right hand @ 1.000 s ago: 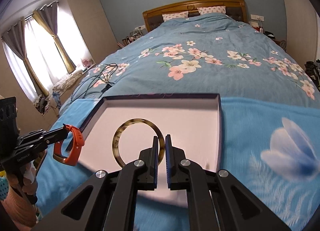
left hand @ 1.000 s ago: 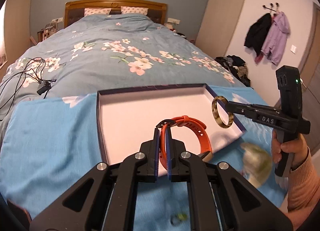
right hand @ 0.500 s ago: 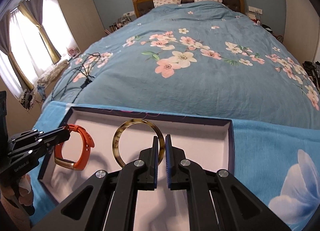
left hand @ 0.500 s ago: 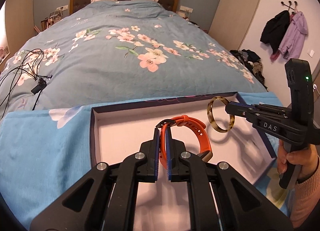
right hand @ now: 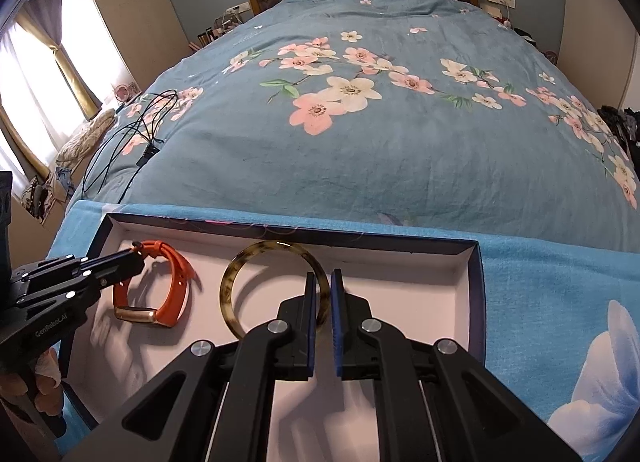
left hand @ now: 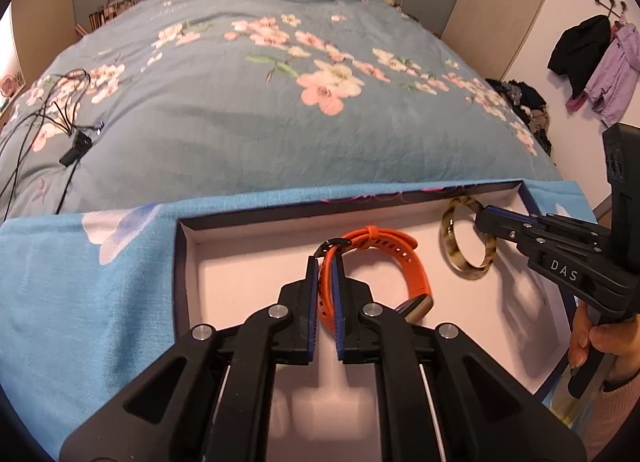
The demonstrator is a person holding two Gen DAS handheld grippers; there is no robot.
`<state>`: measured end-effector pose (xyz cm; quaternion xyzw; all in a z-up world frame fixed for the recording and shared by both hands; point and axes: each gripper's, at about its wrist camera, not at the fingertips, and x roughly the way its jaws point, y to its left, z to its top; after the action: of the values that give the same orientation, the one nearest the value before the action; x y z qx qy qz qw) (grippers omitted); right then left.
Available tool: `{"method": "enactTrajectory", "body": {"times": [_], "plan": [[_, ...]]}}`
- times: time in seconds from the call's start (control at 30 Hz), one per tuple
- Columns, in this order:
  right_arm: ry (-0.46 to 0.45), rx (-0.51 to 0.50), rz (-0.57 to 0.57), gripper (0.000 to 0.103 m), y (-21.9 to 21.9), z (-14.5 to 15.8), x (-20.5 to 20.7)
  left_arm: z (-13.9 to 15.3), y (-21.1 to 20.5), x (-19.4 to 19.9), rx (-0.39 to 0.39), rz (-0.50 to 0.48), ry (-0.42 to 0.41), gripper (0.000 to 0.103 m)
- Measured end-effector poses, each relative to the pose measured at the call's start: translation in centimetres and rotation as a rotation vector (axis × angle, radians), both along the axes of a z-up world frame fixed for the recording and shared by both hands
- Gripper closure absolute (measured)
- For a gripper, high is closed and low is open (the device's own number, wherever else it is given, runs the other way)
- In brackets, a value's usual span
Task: Organize jewelry
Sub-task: 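Carry the watch and bangle with both grippers over the white tray box, then open both grippers to drop the watch and bangle into the tray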
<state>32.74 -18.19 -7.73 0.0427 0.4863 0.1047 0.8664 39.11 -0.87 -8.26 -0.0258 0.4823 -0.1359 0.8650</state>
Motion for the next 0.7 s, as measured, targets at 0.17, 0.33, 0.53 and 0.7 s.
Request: {"method": "enactTrajectory", "body": {"times": [0.17,0.33,0.53,0.7], "plan": [[-0.035,0.032,-0.031,0.092,-0.7,0.6,-0.3,-0.2,0.2,0.2,-0.01,0.006,0.003,0.089],[-0.115,0.057,-0.021,0.083,-1.8,2.8,-3.1,2.2,0.8,-2.3,-0.023,-0.001,-0.124,0.075],[-0.193,0.094,0.093,0.073,-2.6,5.1,-9.2,5.3,1.4,-8.6,0.012,-0.062,-0.285,0.065],[-0.211,0.084,0.196,0.07,-2.7,4.9,-15.2,6.0,2.4,-15.2,0.015,-0.122,-0.335,0.061]]}}
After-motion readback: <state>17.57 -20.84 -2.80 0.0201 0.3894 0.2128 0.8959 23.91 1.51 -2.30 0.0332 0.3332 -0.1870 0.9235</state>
